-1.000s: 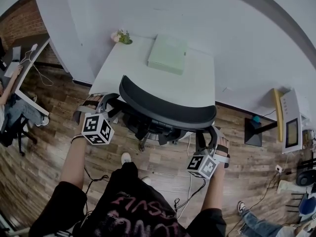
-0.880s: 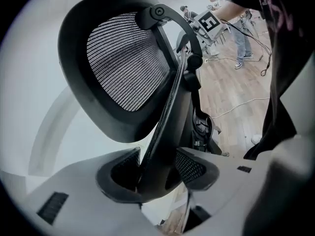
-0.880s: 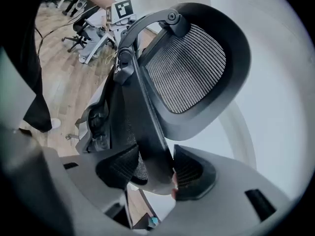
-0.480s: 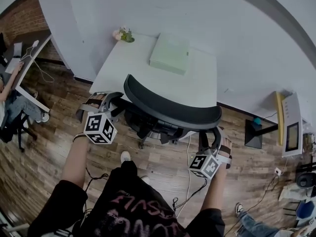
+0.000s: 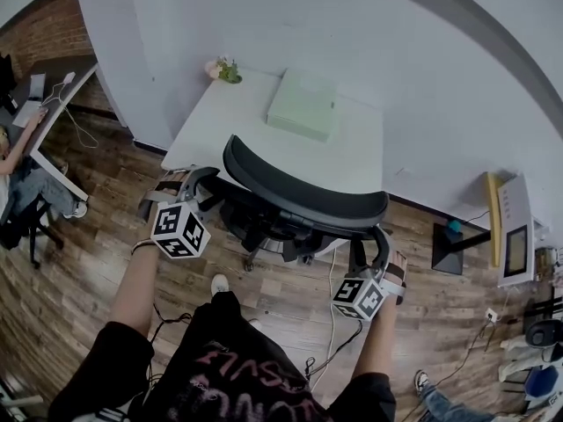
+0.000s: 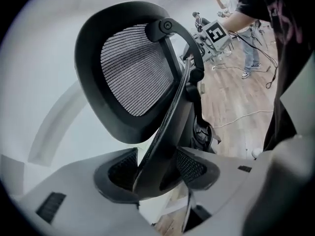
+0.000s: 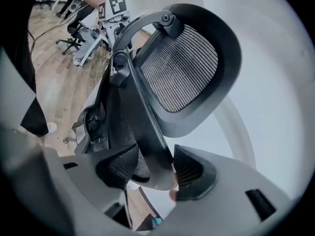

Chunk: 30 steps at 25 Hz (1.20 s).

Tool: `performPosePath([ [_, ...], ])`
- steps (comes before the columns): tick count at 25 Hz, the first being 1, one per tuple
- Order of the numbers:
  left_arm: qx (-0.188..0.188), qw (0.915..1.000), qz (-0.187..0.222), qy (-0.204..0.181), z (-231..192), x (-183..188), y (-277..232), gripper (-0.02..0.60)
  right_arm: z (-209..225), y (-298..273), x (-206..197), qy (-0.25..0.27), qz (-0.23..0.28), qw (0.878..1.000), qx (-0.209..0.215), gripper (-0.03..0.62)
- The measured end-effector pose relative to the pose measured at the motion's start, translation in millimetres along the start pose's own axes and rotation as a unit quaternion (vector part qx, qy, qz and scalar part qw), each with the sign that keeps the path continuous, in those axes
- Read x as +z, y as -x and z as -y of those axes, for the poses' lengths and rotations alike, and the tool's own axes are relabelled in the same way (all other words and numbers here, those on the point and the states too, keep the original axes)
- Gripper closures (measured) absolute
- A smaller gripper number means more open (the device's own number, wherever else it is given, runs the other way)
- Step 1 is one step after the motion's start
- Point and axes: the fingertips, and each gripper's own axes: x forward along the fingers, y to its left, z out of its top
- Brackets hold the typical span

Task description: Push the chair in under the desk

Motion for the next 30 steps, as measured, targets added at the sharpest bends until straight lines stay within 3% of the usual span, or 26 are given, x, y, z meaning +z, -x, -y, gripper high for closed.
performPosePath([
  [4,0.025,0.9990,0.015,0.033,-3,1,18,0.337,4,17,-3,-0.034,0.005,0.999,-0.014,0.364],
  [7,0.047,0.9949,0.041,0.079,-4,5,34,0.337,6,32,-5,-0.085,0.008,0.996,-0.024,0.378],
  [12,0.079,0.9859,0.066,0.132,-1,5,56,0.339,10,57,-1,-0.177,0.022,0.983,-0.044,0.458],
  [18,0.124,0.9600,0.105,0.228,-7,4,89,0.410,8,78,13,-0.274,0.046,0.960,-0.041,0.536],
  [30,0.176,0.9142,0.158,0.329,-9,-1,133,0.557,13,107,30,-0.379,0.087,0.921,-0.038,0.563],
])
